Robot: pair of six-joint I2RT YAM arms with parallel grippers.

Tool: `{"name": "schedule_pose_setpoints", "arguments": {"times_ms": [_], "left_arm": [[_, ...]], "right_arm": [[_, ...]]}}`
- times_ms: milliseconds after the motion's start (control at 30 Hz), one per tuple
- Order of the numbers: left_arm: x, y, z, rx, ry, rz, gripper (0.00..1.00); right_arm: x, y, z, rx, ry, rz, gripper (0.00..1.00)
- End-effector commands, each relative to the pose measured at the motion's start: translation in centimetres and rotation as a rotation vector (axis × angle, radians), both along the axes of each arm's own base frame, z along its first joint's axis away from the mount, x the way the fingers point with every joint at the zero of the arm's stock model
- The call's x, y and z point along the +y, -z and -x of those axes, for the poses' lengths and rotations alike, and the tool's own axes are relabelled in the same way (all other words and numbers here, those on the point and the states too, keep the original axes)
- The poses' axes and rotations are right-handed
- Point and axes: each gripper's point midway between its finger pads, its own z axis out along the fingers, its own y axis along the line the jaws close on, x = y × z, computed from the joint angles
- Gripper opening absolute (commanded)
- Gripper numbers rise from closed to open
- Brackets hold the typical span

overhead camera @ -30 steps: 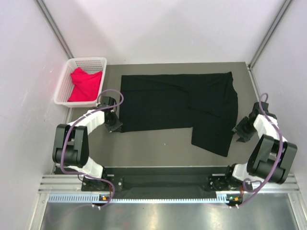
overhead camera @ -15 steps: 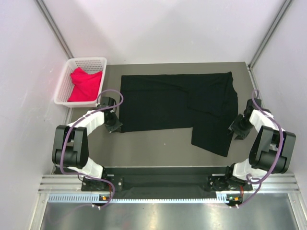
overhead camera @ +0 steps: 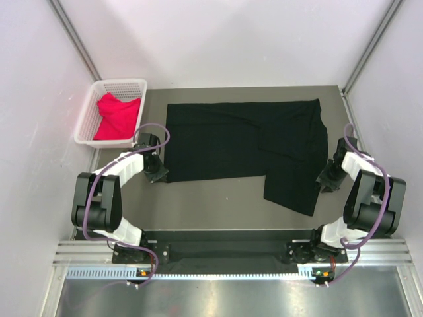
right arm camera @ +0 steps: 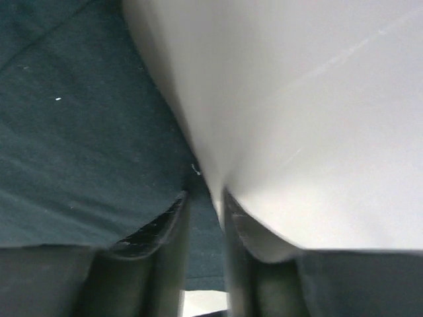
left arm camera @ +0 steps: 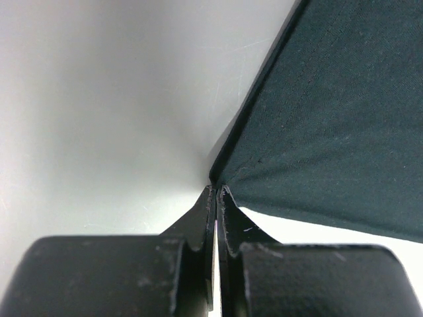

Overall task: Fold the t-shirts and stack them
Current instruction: Fold the tshirt

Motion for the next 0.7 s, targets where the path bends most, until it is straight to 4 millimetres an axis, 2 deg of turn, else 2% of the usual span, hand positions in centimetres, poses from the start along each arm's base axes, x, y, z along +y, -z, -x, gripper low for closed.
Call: {"name": "schedule_pose_setpoints", "arguments": {"times_ms": [0, 33, 300, 500, 667], "left_arm": [[0.5, -0.5, 0.1, -0.012, -0.025, -0.016, 0.00], [0.5, -0.5, 0.0, -0.013, -0.025, -0.015, 0.00], [0.7, -0.6, -0.1, -0.016, -0.023, -0.028, 0.00], [0.9, -1.1, -0.3, -0.020, -0.023, -0.036, 0.00], [1.1, -1.9, -0.3, -0.036, -0.018, -0.046, 0.00]], "right_arm": [[0.8, 1.9, 0.8, 0.036, 0.004, -0.019, 0.22], [0.9, 2.1, 0.8, 0.040, 0.011, -0.025, 0.14], [1.0, 1.4, -1.3, -0.043, 0.015, -0.045, 0.01], [0.4, 1.1, -1.4, -0.040, 0.024, -0.026, 0.00], [-0.7, -2.1, -1.3, -0.128, 0.043, 0.012, 0.00]]}}
